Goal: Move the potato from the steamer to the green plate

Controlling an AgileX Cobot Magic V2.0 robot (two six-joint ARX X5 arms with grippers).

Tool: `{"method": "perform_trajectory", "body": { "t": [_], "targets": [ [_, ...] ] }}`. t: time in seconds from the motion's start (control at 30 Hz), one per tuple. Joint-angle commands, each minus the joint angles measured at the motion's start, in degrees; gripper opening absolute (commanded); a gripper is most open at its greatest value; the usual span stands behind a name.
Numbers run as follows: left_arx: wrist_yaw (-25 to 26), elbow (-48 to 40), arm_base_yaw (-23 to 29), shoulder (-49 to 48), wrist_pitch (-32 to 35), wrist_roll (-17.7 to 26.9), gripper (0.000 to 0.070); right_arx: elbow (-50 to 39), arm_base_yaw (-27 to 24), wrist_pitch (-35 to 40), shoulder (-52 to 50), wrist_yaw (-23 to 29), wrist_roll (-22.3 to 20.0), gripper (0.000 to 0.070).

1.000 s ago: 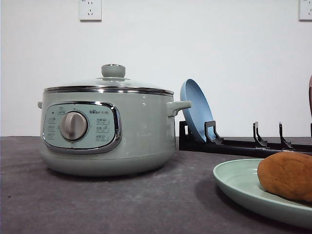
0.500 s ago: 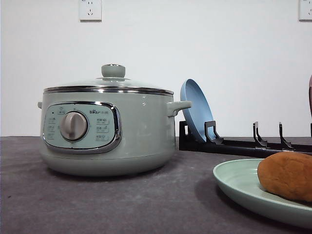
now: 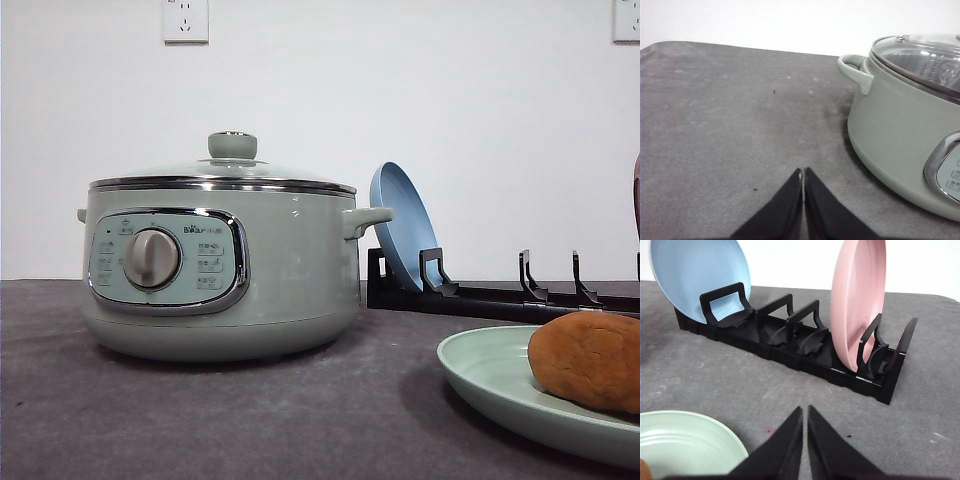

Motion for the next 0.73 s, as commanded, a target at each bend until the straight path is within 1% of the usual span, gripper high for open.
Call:
{"method": "perform_trajectory", "body": {
  "t": [0.0,0.7],
  "targets": [
    [-0.09,-1.16,0.09,-0.02,-0.39,0.66,0.0,-0.31,0.13,0.72,-0.17,0.22,0.59,0.0004],
    [-0.09,-1.16,0.09,-0.02,-0.39,0.66,0.0,-0.31,0.13,0.7,-0.17,0.22,0.59,0.0004]
  ]
}}
